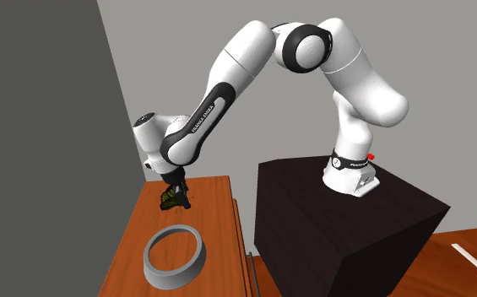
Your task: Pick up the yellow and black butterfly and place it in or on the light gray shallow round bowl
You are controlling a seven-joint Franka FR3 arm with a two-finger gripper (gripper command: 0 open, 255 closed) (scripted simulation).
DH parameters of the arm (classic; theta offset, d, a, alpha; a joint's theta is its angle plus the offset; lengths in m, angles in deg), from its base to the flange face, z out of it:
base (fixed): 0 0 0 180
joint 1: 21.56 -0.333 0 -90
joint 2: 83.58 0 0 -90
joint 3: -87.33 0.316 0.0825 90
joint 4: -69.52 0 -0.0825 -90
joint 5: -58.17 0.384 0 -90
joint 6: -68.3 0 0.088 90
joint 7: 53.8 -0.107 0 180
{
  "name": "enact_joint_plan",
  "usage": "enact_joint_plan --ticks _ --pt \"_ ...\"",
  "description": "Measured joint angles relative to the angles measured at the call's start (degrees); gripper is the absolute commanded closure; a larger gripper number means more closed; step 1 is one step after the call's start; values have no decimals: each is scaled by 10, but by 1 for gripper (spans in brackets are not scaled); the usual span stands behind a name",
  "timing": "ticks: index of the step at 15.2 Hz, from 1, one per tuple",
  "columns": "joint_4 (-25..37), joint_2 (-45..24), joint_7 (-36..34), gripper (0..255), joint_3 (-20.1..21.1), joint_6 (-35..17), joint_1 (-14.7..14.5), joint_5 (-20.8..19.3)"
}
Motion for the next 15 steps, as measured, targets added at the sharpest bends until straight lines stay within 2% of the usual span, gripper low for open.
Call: enact_joint_plan --ticks 7,8,15 --pt "-8 -4 1 0 0 -11 0 0" --pt "-9 -3 1 255 0 -11 1 0" --pt "-11 -4 2 255 0 -12 1 0"
